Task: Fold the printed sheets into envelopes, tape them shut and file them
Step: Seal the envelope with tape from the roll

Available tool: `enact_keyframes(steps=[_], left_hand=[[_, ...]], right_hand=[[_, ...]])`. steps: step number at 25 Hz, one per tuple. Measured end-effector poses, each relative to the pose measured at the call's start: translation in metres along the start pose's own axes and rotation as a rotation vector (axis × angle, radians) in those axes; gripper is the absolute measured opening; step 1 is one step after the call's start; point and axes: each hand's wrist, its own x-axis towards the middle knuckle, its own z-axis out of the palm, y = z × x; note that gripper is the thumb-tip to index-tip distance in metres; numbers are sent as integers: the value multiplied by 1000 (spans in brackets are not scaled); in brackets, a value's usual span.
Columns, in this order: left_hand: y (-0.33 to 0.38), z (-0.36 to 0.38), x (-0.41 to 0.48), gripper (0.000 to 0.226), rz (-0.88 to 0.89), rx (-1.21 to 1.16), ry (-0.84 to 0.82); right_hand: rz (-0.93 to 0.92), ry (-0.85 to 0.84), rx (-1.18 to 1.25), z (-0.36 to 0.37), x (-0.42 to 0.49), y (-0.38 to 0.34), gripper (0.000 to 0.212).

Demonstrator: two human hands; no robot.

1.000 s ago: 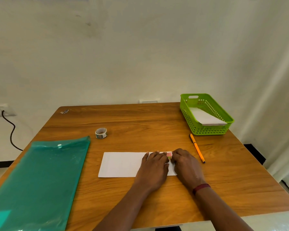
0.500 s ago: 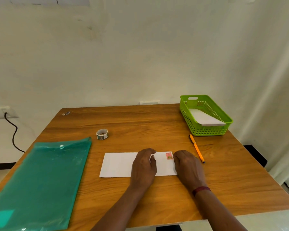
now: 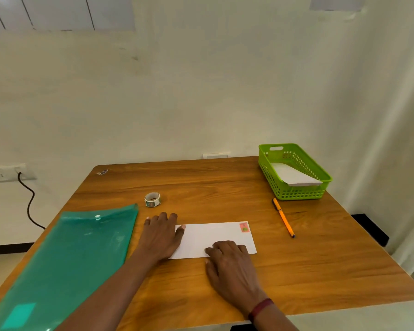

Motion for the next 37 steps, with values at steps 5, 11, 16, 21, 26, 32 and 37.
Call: enact_keyframes(steps=[5, 11, 16, 21, 26, 32, 37], left_hand=[[-2, -10, -8, 49, -116, 51, -102], [1, -25, -10, 46, -189, -129, -219], [-1, -33, -8, 40, -224, -364, -348], [-7, -43, -23, 23, -247, -762, -434], [16, -54, -35, 22, -405, -1253, -207], [101, -66, -32, 20, -392, -1246, 225], [154, -79, -23, 20, -226, -1272, 292]], right_hand=[[83, -144, -3, 4, 6, -4, 47], [108, -214, 39, -3, 3, -5, 51], [102, -206, 87, -11, -2, -8, 49], [123, -86, 170, -15, -9, -10, 41], [621, 116, 673, -35, -17, -22, 14], [895, -25, 1384, -81, 0, -20, 20], [793, 188, 1224, -112, 7, 18, 12]])
